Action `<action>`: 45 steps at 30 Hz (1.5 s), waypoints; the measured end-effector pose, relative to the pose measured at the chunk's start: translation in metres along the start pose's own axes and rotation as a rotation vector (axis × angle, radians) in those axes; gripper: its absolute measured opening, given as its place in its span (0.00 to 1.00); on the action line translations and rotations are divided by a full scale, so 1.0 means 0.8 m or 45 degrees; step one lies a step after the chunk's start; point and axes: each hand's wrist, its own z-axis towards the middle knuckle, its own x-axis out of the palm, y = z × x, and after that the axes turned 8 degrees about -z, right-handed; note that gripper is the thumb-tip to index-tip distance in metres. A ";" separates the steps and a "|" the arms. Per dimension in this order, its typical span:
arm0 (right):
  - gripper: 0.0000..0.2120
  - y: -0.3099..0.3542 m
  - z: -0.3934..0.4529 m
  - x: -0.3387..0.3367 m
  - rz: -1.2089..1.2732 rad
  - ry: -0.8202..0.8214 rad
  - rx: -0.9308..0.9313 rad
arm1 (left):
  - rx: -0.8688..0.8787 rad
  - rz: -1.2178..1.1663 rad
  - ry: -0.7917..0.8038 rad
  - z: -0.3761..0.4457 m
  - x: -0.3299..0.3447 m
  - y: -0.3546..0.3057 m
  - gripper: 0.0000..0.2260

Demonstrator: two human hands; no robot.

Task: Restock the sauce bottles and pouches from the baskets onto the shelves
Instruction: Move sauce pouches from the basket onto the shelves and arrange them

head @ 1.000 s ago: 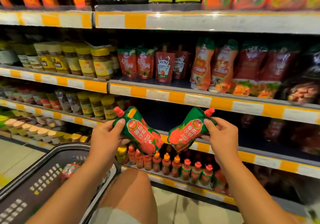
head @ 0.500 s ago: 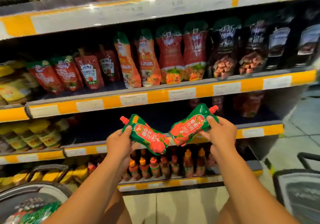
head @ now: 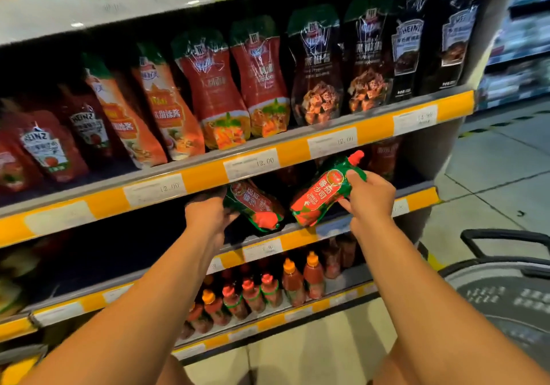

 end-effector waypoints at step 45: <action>0.19 -0.040 0.106 0.001 -0.980 0.287 -0.412 | 0.527 0.914 0.424 0.116 0.099 0.172 0.16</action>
